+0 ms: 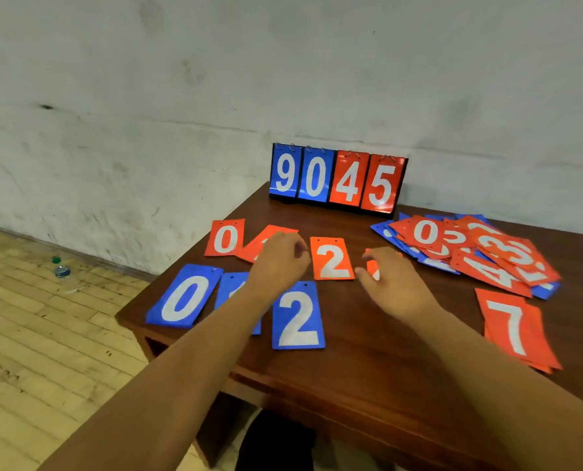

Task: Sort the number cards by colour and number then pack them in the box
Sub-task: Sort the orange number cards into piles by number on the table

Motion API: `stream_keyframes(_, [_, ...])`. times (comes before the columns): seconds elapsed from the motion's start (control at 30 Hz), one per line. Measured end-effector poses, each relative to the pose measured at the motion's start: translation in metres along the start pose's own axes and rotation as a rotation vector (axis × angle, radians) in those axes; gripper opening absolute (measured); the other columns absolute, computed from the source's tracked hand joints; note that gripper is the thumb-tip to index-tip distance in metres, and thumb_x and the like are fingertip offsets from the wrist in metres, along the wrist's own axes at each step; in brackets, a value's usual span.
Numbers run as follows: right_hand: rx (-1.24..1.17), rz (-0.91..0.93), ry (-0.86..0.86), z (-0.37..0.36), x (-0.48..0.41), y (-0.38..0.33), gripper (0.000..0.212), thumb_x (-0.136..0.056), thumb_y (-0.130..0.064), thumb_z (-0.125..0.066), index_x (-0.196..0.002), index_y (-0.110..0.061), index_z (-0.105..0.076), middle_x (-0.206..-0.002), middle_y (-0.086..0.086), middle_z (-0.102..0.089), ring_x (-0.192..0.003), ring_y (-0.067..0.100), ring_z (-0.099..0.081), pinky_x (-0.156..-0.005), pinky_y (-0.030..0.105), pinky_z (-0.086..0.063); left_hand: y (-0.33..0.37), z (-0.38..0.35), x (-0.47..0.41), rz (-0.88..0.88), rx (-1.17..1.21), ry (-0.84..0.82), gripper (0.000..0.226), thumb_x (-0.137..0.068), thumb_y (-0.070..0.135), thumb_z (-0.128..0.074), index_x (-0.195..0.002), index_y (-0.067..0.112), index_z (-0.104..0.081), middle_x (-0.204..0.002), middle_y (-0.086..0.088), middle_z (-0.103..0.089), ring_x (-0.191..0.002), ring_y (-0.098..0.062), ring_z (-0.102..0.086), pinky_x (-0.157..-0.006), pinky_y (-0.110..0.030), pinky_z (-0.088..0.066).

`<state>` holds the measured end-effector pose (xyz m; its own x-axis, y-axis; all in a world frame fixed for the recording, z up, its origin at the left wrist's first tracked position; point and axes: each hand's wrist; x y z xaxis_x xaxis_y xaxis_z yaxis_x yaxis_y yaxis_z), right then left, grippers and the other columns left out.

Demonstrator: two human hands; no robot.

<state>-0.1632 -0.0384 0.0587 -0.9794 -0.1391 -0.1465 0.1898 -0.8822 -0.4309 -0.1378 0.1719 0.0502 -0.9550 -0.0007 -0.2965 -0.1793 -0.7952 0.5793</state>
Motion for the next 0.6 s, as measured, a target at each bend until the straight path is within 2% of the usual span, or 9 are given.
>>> stream_keyframes(0.17, [0.116, -0.162, 0.040, 0.035, -0.018, 0.087, 0.039, -0.094, -0.028, -0.057, -0.129, -0.011, -0.054, -0.129, 0.009, -0.056, -0.116, 0.024, -0.052, -0.097, 0.034, -0.042, 0.064, -0.063, -0.049, -0.055, 0.000, -0.132, 0.012, -0.087, 0.018, -0.059, -0.095, 0.013, -0.067, -0.103, -0.007, -0.062, -0.096, -0.021, -0.059, -0.085, -0.032, -0.046])
stream_keyframes(0.33, [0.192, -0.198, 0.102, 0.049, -0.059, 0.148, 0.042, -0.091, -0.019, -0.057, -0.130, -0.003, -0.054, -0.132, 0.017, -0.055, -0.121, 0.031, -0.050, -0.103, 0.036, -0.038, 0.106, -0.129, -0.100, -0.158, -0.050, -0.214, 0.015, -0.088, 0.015, -0.059, -0.099, 0.009, -0.065, -0.105, -0.010, -0.057, -0.099, -0.025, -0.057, -0.088, -0.038, -0.049])
stream_keyframes(0.4, [0.222, -0.208, 0.103, 0.050, -0.076, 0.163, 0.044, -0.092, -0.022, -0.056, -0.131, -0.003, -0.053, -0.133, 0.018, -0.054, -0.121, 0.031, -0.050, -0.103, 0.035, -0.037, 0.116, -0.153, -0.120, -0.192, -0.077, -0.240, 0.019, -0.090, 0.018, -0.058, -0.103, 0.007, -0.065, -0.107, -0.013, -0.057, -0.100, -0.028, -0.057, -0.087, -0.041, -0.049])
stream_keyframes(0.5, [0.252, -0.238, 0.054, 0.047, -0.094, 0.180, 0.052, -0.093, -0.035, -0.057, -0.136, -0.007, -0.049, -0.139, 0.014, -0.051, -0.125, 0.028, -0.049, -0.104, 0.036, -0.038, 0.126, -0.184, -0.146, -0.188, -0.090, -0.240, 0.027, -0.094, 0.028, -0.055, -0.109, 0.006, -0.063, -0.111, -0.014, -0.057, -0.102, -0.028, -0.057, -0.087, -0.038, -0.049])
stream_keyframes(0.6, [0.250, -0.228, 0.005, 0.036, -0.104, 0.196, 0.049, -0.092, -0.044, -0.057, -0.131, -0.014, -0.054, -0.133, 0.010, -0.056, -0.118, 0.028, -0.054, -0.099, 0.039, -0.044, 0.132, -0.210, -0.165, -0.120, -0.144, -0.267, 0.050, -0.091, 0.046, -0.058, -0.123, 0.007, -0.057, -0.121, -0.014, -0.055, -0.112, -0.028, -0.052, -0.095, -0.038, -0.046])
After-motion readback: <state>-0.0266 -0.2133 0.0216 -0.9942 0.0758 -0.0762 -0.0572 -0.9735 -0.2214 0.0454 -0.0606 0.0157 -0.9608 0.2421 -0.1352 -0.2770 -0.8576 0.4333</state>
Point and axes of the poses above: each hand's wrist, its own x-axis away from the middle knuckle, its own z-axis out of the back of the hand, y = z × x
